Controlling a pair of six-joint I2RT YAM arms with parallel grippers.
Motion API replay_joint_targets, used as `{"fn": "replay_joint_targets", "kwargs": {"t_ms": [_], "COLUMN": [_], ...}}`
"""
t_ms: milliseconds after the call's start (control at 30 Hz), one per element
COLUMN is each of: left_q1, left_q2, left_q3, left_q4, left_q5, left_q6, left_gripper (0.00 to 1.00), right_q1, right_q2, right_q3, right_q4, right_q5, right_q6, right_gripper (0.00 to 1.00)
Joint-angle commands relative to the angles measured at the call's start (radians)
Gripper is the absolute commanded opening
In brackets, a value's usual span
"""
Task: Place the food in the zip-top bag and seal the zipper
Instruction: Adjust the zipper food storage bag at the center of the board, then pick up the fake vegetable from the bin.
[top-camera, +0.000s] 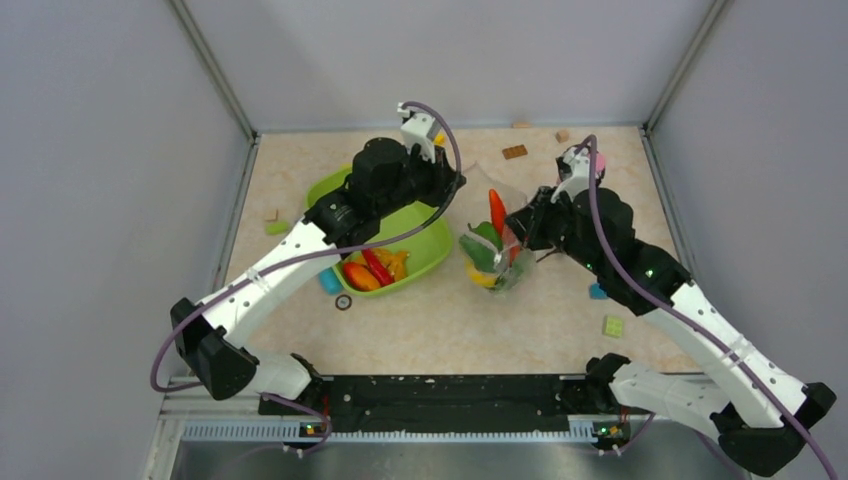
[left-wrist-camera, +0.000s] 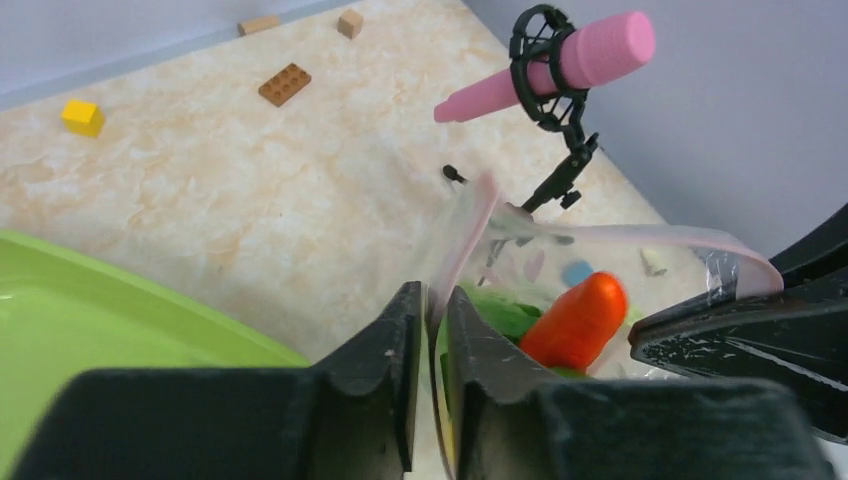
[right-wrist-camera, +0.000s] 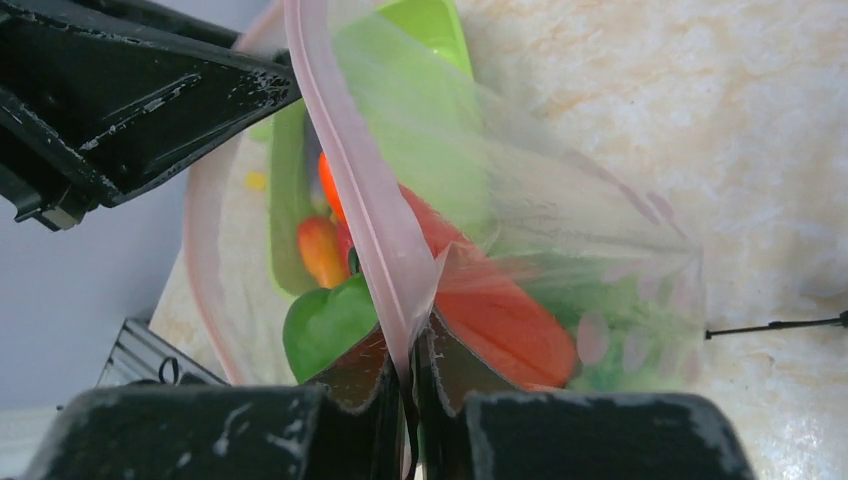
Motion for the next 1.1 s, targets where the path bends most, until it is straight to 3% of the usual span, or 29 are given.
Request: {"fn": "replay_joint_targets", "kwargs": {"t_ms": [0, 100, 200, 267, 433, 567, 733, 933, 1067], "left_q1": [-0.006, -0.006, -0.004, -0.004, 0.011, 0.117, 0.277, 0.332, 0.344], "left_q2": [-0.051, -0.091, -0.157, -0.218, -0.356, -0.381, -0.295, -0.116, -0.002], "left_q3": [-0.057, -0.110, -0.189, -0.227, -0.312, -0.363, -0.406, -0.416, -0.413], "left_q4": [0.015, 0.007, 0.028, 0.025, 0.006, -0.051, -0.110, -0.161, -0.183], "left_q5": [0.007, 0.057, 0.086, 0.066, -0.050, -0.174, -0.184, -0.284, -0.324], "left_q6": [-0.016, -0.034, -0.064, -0.080, -0.105, -0.198, -0.294, -0.369, -0.393], "left_gripper": [0.31, 0.62, 0.80, 0.97, 0.98, 0.98, 0.98, 0.98, 0.90], "right_q1": [-0.005, -0.006, -0.006, -0.006, -0.006, -0.006, -0.005, -0.006, -0.006], "right_q2": [0.001, -0.012, -0.030, -0.044, -0.044, -0.041, -0.021, 0.008, 0.015], "right_q3": [0.021, 0.000, -0.021, -0.040, -0.055, -0.081, -0.125, -0.135, -0.140], "right_q4": [-0.016, -0.016, -0.010, 0.003, 0.020, 0.069, 0.120, 0.137, 0.141], "right_q5": [-0.087, -0.068, -0.057, -0.049, -0.024, -0.030, -0.056, -0.058, -0.042], "right_q6": [-0.025, -0.013, 0.004, 0.012, 0.008, -0.002, -0.013, -0.020, -0.027], "right_gripper": [0.04, 0.01, 0.00, 0.00, 0.00, 0.00, 0.00, 0.00, 0.00]}}
